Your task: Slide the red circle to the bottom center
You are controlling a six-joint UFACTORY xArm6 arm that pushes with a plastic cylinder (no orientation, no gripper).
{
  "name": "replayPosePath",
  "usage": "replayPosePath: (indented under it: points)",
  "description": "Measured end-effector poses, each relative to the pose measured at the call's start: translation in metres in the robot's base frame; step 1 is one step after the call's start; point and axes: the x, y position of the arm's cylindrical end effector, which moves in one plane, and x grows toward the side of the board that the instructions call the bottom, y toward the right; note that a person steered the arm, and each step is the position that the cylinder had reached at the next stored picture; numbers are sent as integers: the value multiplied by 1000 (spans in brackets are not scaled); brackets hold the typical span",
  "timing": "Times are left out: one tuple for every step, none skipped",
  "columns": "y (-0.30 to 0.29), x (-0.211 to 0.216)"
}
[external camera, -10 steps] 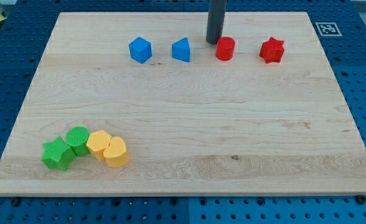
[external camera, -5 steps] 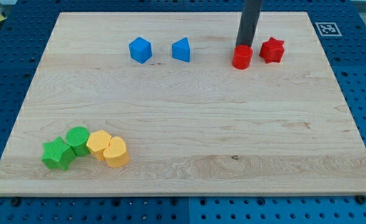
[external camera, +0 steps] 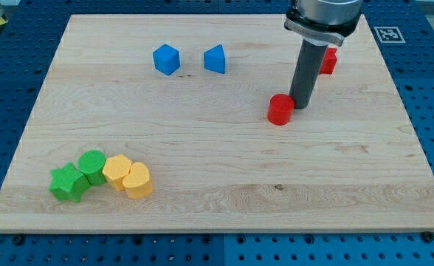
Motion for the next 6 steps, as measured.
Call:
replayPosePath:
  points:
    - [0, 0]
    - [-8, -2]
    - [-24, -5]
    - [-43, -5]
    - [-64, -5]
    - [-74, -2]
